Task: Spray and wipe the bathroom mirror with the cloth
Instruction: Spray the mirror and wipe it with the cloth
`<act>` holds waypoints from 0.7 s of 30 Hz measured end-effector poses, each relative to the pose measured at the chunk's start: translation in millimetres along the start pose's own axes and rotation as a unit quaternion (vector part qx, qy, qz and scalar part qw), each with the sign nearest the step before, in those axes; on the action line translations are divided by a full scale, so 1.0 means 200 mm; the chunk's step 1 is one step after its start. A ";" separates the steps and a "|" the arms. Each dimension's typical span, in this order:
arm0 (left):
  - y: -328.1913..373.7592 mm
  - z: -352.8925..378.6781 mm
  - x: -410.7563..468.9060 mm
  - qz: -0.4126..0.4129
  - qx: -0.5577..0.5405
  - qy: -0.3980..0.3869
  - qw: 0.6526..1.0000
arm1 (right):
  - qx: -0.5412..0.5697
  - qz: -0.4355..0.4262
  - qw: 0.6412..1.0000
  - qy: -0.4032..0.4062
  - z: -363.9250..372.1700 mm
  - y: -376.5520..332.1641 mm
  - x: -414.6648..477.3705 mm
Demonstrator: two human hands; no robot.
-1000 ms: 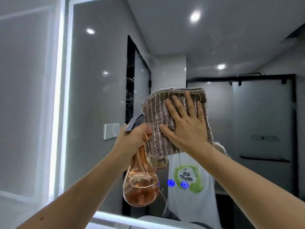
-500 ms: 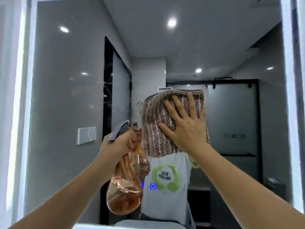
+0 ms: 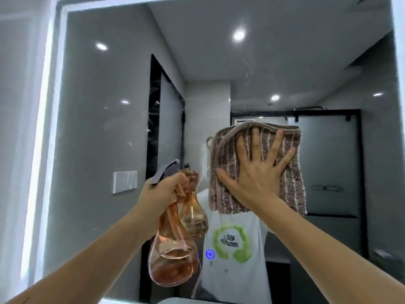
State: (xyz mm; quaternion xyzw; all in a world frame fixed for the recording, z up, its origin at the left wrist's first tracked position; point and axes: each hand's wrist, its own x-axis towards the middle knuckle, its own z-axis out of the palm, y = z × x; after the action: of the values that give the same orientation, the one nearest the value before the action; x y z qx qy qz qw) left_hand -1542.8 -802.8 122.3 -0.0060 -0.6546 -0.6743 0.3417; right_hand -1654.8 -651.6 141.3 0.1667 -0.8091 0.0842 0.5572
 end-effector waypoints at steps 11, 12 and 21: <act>0.09 -0.49 0.15 0.044 -0.032 0.000 0.999 | 0.024 -0.060 0.998 0.001 0.00 -0.67 0.20; 0.12 -0.54 0.18 0.053 -0.034 0.005 0.998 | 0.027 -0.060 0.998 0.004 0.00 -0.74 0.22; 0.19 -0.87 0.34 0.075 -0.021 -0.006 0.997 | 0.007 -0.038 0.998 0.055 0.02 -1.00 0.32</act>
State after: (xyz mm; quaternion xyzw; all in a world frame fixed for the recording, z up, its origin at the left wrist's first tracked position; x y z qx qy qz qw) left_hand -1499.4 -984.2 162.0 -0.0661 -0.6403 -0.6599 0.3874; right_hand -1606.1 -849.6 189.9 0.1965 -0.7696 0.0778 0.6026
